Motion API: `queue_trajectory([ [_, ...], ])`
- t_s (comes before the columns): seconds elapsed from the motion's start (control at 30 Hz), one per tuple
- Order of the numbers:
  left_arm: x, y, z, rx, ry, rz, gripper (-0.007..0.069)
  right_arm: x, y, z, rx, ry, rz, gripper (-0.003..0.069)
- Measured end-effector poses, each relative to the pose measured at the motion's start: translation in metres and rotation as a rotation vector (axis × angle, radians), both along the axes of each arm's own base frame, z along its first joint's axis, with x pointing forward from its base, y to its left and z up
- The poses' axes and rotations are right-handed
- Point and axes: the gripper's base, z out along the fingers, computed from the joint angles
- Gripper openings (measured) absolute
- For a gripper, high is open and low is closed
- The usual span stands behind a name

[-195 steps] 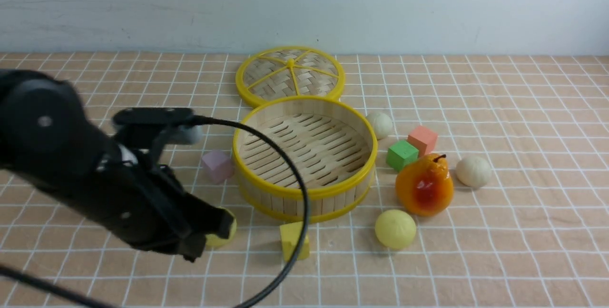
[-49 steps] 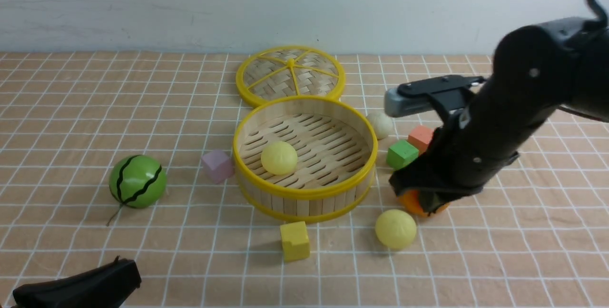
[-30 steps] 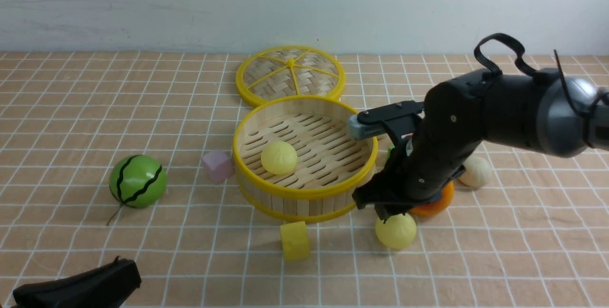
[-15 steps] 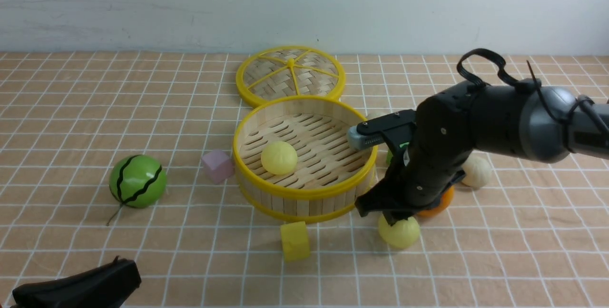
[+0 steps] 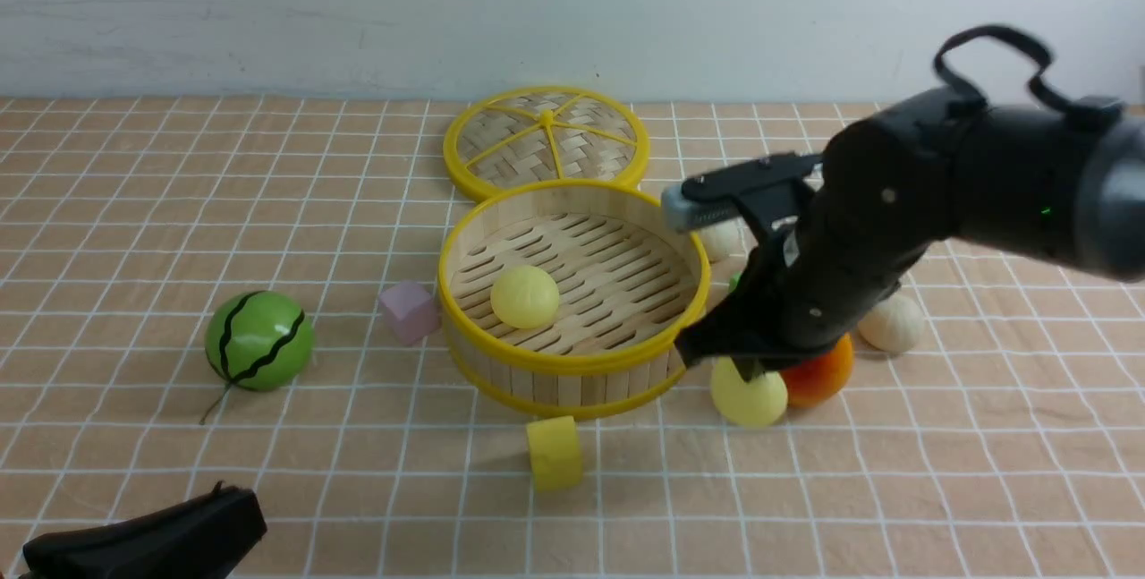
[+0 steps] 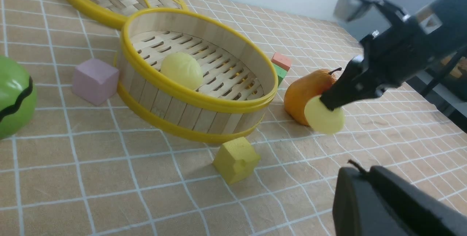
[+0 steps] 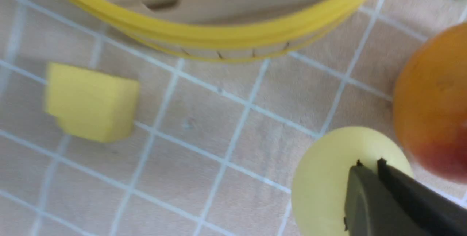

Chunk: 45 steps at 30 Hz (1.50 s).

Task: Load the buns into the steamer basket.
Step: Use the right arm to put the steamed stuffed bun into the steamer, then use the right arm to grab a steamed stuffed bun

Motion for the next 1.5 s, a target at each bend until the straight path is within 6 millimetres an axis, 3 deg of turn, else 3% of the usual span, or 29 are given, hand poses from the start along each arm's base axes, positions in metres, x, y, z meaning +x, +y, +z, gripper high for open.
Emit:
queue_trajectory([
  [0.17,0.0,0.0,0.0,0.0,0.0,0.0,0.0038,0.01,0.015,0.039,0.144,-0.168,0.036,-0.0004],
  [0.27,0.0,0.0,0.0,0.0,0.0,0.0,0.0039,0.022,0.023,0.038,0.173,-0.2,0.041,-0.0004],
  [0.4,0.0,0.0,0.0,0.0,0.0,0.0,0.0042,0.053,0.041,0.006,0.165,-0.211,0.04,0.0006],
  [0.5,0.0,0.0,0.0,0.0,0.0,0.0,0.0046,0.064,0.046,-0.014,0.149,-0.202,0.041,0.0022],
  [0.53,0.0,0.0,0.0,0.0,0.0,0.0,0.0049,0.071,0.05,-0.033,0.135,-0.186,0.04,0.005],
  [0.63,0.0,0.0,0.0,0.0,0.0,0.0,0.0053,0.076,0.052,-0.053,0.115,-0.163,0.041,0.0132],
  [0.73,0.0,0.0,0.0,0.0,0.0,0.0,0.0056,0.077,0.053,-0.058,0.111,-0.159,0.041,0.0224],
  [0.87,0.0,0.0,0.0,0.0,0.0,0.0,0.0061,0.075,0.052,-0.043,0.135,-0.174,0.036,0.0414],
  [1.0,0.0,0.0,0.0,0.0,0.0,0.0,0.0065,0.062,0.047,-0.009,0.163,-0.174,0.034,0.0482],
  [1.03,0.0,0.0,0.0,0.0,0.0,0.0,0.0067,0.05,0.04,0.019,0.159,-0.196,0.048,0.0489],
  [1.07,0.0,0.0,0.0,0.0,0.0,0.0,0.0067,0.049,0.039,0.022,0.156,-0.2,0.05,0.0489],
  [1.13,0.0,0.0,0.0,0.0,0.0,0.0,0.0068,0.036,0.019,0.055,0.076,-0.246,0.07,0.0464],
  [1.2,0.0,0.0,0.0,0.0,0.0,0.0,0.0069,0.033,-0.01,0.068,-0.05,-0.247,0.039,0.0419],
  [1.33,0.0,0.0,0.0,0.0,0.0,0.0,0.0073,0.046,-0.074,0.054,-0.198,-0.1,-0.177,0.03],
  [1.37,0.0,0.0,0.0,0.0,0.0,0.0,0.0073,0.048,-0.08,0.052,-0.201,-0.089,-0.199,0.0295],
  [1.4,0.0,0.0,0.0,0.0,0.0,0.0,0.0074,0.053,-0.104,0.038,-0.201,-0.014,-0.289,0.0252],
  [1.43,0.0,0.0,0.0,0.0,0.0,0.0,0.0074,0.054,-0.103,0.036,-0.2,-0.007,-0.291,0.0248],
  [1.5,0.0,0.0,0.0,0.0,0.0,0.0,0.0076,0.062,-0.128,0.015,-0.155,0.061,-0.377,0.0216],
])
